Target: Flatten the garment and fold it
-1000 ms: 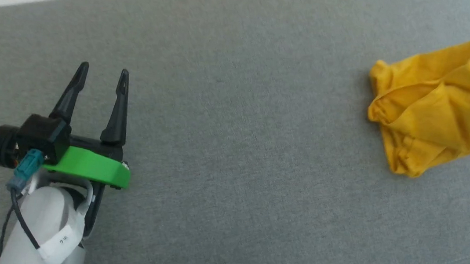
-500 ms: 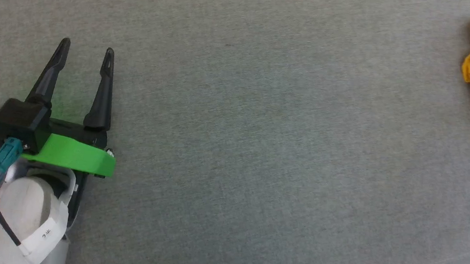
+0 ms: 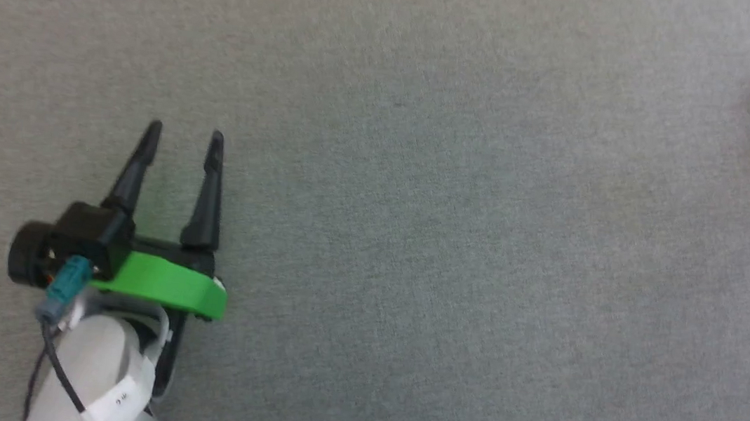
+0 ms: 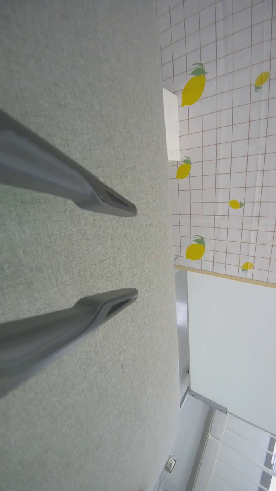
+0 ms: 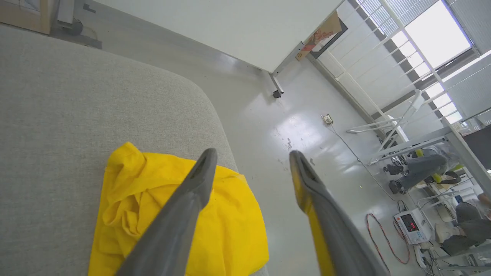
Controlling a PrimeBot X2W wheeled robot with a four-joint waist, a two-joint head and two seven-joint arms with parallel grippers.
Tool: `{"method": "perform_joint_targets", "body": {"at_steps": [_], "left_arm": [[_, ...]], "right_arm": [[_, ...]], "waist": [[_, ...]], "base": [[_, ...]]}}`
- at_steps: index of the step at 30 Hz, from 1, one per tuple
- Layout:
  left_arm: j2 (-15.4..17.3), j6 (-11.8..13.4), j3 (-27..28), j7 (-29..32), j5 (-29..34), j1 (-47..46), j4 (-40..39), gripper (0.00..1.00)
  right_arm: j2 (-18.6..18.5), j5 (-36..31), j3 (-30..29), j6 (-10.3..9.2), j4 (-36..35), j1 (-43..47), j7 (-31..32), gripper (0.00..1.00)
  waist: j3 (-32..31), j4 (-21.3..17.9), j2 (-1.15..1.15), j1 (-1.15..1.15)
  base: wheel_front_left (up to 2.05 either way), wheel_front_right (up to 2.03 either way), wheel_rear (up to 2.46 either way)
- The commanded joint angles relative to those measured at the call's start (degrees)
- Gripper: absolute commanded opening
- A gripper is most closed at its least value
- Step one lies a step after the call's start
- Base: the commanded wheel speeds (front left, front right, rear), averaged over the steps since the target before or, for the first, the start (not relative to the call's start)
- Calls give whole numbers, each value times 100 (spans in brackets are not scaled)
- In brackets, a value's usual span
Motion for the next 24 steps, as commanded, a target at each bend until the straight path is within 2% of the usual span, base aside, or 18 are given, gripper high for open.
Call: {"method": "perform_joint_targets", "body": {"at_steps": [1,5,11,17,24], "left_arm": [[-54,26,-5,-72,-70,115,104,100],[-204,41,-51,-164,-217,298,409,100],[-348,26,-126,-222,-451,508,753,100],[-412,18,-237,-237,-562,594,985,100],[-446,30,-305,-242,-572,638,1125,100]], "right_arm": [[-34,184,115,-11,4,166,-97,100],[-41,763,429,-11,-224,623,-282,100],[263,1752,547,-11,-1249,1625,-435,100],[818,2354,401,-11,-2695,2819,-420,100],[1676,2484,590,-11,-4044,3952,-469,100]], "waist": [[-727,414,0,0],[-1258,690,0,0],[-1853,1119,0,0],[-2155,1500,0,0],[-2327,1746,0,0]], "base": [[0,0,0],[0,0,0],[0,0,0],[0,0,0],[0,0,0]]}}
